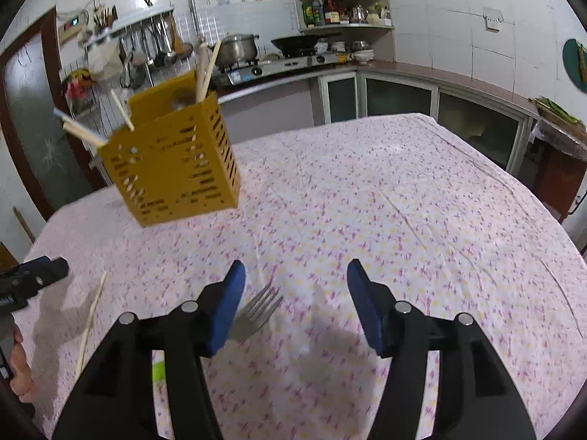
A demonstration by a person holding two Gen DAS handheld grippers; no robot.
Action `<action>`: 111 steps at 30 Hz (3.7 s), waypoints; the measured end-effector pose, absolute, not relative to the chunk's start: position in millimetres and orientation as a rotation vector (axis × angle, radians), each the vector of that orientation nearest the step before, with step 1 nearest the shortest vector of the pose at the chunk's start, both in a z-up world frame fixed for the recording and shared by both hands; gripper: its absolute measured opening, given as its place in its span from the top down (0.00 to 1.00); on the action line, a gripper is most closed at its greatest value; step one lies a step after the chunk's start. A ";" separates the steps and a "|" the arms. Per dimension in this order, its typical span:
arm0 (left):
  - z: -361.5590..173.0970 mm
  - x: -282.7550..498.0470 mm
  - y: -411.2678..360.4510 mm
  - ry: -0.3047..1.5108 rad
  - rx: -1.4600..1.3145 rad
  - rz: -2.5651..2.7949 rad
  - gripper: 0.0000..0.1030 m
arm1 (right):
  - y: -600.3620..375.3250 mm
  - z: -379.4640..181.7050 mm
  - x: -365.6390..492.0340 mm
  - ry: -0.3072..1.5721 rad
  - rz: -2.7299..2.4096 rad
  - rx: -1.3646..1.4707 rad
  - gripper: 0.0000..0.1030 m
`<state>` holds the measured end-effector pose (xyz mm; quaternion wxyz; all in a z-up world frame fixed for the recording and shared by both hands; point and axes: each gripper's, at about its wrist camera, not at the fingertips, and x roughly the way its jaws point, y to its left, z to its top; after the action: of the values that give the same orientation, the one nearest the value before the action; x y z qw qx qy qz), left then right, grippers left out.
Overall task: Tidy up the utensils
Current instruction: 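Move both open grippers back toward the remaining chopstick and fork, then close the left gripper on the wooden chopstick while the right grasps the green-handled fork, then lift the chopstick and fork and carry them to the yellow holder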
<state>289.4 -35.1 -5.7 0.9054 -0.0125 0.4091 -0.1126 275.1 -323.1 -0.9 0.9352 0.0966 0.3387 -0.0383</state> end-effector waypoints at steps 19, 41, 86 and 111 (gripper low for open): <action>-27.5 289.0 -41.0 0.960 -0.016 -0.195 0.08 | -285.1 -31.4 296.6 0.988 -0.097 0.317 0.45; -46.7 335.4 -46.9 1.086 -0.066 -0.230 0.93 | -293.8 -31.6 336.2 0.982 -0.012 0.271 0.89; -55.6 323.3 -59.8 0.991 0.065 -0.249 0.91 | -267.1 -37.4 334.4 0.890 0.042 0.143 0.91; -14.2 302.9 -41.8 0.807 -0.043 -0.305 0.96 | -274.4 8.2 298.0 0.582 0.060 0.128 0.97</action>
<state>302.9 -41.8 -14.2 0.9081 -0.0208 0.3912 -0.1477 298.0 -274.4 8.2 0.9554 0.0631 0.2868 0.0298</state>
